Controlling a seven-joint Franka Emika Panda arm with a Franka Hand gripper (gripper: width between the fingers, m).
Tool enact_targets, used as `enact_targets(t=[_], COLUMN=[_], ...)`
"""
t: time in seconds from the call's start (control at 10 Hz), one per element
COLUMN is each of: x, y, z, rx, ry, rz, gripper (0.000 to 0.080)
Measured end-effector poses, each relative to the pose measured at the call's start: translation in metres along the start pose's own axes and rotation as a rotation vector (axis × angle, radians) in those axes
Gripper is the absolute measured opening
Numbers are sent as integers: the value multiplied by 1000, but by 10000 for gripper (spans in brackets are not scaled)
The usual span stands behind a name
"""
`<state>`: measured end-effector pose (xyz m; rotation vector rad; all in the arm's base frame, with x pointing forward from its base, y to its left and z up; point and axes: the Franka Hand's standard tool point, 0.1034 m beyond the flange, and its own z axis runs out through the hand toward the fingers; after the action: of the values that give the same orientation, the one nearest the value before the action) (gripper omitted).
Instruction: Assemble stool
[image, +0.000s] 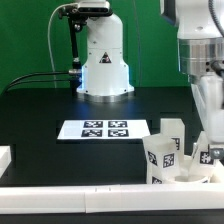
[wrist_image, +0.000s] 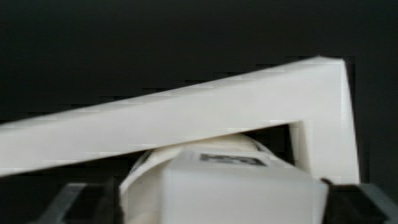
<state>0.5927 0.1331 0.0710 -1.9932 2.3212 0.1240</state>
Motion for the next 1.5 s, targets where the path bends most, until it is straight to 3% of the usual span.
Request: enact_targets(t=[0.1,0.3,0.7,0.8,1.1,1.5], x=[-1,-9,-10,-11,-10,-6], y=[-1,-3,-2,1,0,-2], z=[-3,-16,-17,-19,-22,-22], rx=[6,16,16,-22,-57,-66], ry=[-9,-9,-4,22,36,38], rz=[-16,-331,-603,-793,-1317,-1545], gripper=[623,645,649,649,649,649])
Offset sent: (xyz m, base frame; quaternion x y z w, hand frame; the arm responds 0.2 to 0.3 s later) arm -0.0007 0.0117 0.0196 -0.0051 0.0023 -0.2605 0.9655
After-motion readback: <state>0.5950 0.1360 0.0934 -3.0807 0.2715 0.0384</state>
